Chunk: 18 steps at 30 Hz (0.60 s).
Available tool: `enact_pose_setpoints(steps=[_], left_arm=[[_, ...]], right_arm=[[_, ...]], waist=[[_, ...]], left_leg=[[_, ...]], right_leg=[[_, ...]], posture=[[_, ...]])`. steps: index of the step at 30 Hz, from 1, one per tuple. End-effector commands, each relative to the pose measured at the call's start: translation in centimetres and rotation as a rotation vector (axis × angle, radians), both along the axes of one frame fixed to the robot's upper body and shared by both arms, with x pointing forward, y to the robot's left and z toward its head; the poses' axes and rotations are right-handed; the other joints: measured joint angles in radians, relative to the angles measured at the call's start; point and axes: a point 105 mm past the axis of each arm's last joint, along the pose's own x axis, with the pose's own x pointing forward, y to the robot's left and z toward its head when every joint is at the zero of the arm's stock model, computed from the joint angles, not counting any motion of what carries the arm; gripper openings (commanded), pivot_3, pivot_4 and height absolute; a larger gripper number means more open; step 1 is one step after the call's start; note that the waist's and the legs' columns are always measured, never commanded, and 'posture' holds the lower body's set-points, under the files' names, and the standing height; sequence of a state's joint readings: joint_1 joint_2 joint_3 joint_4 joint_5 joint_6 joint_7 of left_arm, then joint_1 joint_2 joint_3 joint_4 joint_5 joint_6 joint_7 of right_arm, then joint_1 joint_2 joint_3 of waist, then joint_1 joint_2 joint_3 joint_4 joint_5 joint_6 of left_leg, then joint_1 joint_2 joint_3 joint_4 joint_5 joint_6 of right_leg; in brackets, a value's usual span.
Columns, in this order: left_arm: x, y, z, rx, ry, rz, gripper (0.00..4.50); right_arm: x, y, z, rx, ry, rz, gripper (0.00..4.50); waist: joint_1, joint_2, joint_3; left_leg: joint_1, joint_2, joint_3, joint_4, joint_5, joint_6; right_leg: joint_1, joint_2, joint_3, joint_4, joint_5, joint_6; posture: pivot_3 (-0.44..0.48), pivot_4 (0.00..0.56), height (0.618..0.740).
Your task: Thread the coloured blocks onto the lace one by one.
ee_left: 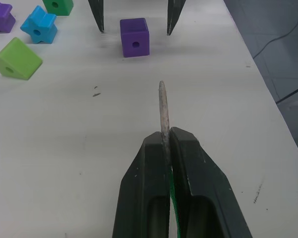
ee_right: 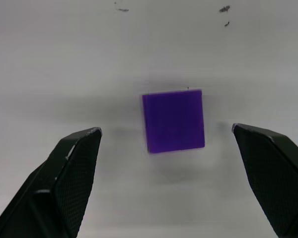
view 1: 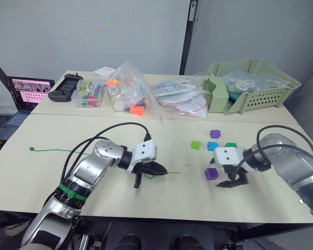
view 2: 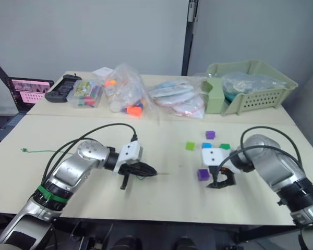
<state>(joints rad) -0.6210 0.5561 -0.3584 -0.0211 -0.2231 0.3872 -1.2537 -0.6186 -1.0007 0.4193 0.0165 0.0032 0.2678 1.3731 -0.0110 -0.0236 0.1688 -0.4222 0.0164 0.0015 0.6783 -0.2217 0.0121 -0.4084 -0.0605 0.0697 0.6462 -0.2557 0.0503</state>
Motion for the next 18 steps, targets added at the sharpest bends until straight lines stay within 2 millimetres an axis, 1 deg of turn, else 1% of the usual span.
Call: enact_pose_setpoints(steps=[1,6,9,16,18], left_arm=[[-0.3,-0.2,0.8,-0.010,-0.038,-0.004,0.00],[-0.3,-0.1,0.7,-0.009,-0.036,0.003,0.00],[-0.2,-0.2,0.6,-0.010,-0.036,0.003,0.00],[-0.2,-0.8,0.2,-0.001,-0.030,-0.003,0.00],[-0.1,-1.1,-0.1,0.009,-0.028,-0.004,0.00]], right_arm=[[0.4,0.1,0.4,-0.014,-0.016,0.010,4.44],[0.7,0.2,0.2,0.004,-0.016,-0.008,4.44],[0.8,0.2,0.0,0.009,-0.017,-0.019,3.69],[0.8,0.4,0.0,0.024,-0.027,-0.031,1.26],[0.6,0.8,0.4,0.044,-0.032,-0.039,1.18]], waist=[[0.001,0.000,0.000],[-0.001,0.000,0.000],[-0.001,0.000,0.000],[-0.001,0.000,0.000],[0.000,0.000,0.000]], left_leg=[[0.000,0.000,0.000,0.000,0.000,0.000],[0.000,0.000,0.000,0.000,0.000,0.000],[0.000,0.000,0.000,0.000,0.000,0.000],[0.000,0.000,0.000,0.000,0.000,0.000],[0.000,0.000,0.000,0.000,0.000,0.000]], right_leg=[[0.000,0.000,0.000,0.000,0.000,0.000],[0.000,0.000,0.000,0.001,0.000,0.000],[0.000,0.000,0.000,0.001,0.000,0.000],[0.000,0.000,0.000,0.001,0.000,0.000],[0.000,0.000,0.000,0.001,0.000,0.000]], posture=[[0.000,0.150,0.737],[0.000,0.150,0.737],[0.000,0.150,0.737],[0.000,0.150,0.737],[0.000,0.150,0.737]])
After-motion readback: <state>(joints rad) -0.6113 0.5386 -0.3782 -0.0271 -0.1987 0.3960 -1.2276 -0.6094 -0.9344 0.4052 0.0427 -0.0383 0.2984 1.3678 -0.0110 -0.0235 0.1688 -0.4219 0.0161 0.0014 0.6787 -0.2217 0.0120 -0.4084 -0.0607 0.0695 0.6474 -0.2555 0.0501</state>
